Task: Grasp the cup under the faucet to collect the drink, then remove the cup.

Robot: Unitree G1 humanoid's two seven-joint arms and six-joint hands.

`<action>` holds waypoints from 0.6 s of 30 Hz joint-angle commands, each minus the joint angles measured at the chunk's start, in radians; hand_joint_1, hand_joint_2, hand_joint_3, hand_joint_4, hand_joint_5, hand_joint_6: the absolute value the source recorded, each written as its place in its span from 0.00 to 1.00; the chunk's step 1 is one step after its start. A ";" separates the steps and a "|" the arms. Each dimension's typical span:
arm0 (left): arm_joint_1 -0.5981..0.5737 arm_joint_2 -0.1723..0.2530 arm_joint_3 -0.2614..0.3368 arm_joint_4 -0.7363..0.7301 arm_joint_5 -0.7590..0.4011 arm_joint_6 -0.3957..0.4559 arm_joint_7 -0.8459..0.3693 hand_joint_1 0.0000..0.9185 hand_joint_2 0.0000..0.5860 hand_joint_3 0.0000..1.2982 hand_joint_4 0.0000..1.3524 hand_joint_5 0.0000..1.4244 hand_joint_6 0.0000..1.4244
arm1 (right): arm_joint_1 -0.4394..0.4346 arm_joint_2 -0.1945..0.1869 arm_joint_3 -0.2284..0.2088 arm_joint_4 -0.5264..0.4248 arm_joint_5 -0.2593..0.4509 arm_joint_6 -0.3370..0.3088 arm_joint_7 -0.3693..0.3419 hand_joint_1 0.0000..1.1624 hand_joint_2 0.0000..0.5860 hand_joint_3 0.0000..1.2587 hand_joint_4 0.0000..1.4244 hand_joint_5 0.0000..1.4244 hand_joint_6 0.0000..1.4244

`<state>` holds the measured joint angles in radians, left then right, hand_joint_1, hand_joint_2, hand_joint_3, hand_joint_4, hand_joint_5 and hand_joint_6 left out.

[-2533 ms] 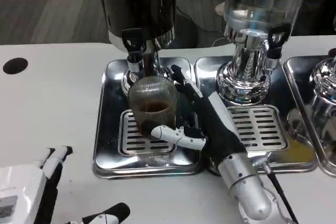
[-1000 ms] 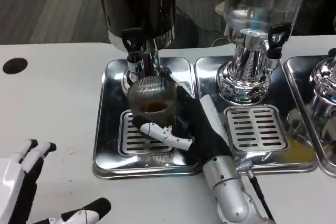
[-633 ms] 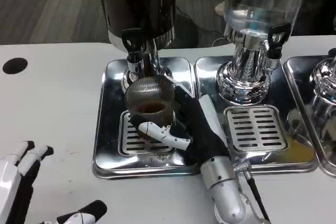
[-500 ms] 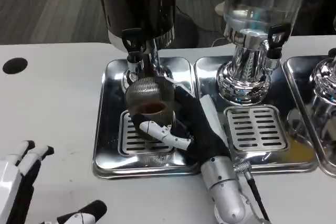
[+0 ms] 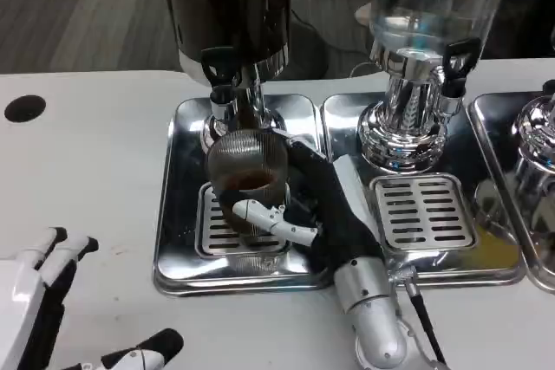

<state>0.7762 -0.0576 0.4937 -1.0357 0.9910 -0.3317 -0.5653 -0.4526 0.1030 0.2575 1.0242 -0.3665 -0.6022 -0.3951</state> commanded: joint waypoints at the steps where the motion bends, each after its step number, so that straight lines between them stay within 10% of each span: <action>1: -0.006 -0.034 -0.001 -0.012 0.011 -0.007 -0.021 0.00 0.20 0.15 0.03 0.13 0.32 | 0.003 -0.008 0.001 -0.016 -0.007 -0.026 -0.011 0.57 0.17 0.26 0.20 0.19 0.07; 18: -0.004 -0.040 -0.029 -0.012 0.025 0.011 -0.026 0.00 0.20 0.15 0.03 0.13 0.32 | 0.037 -0.034 -0.003 -0.078 0.000 -0.060 0.003 0.61 0.15 0.29 0.22 0.22 0.09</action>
<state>0.7698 -0.0591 0.4767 -1.0357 0.9953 -0.3315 -0.5743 -0.4271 0.0761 0.2581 0.9882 -0.3683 -0.6295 -0.3967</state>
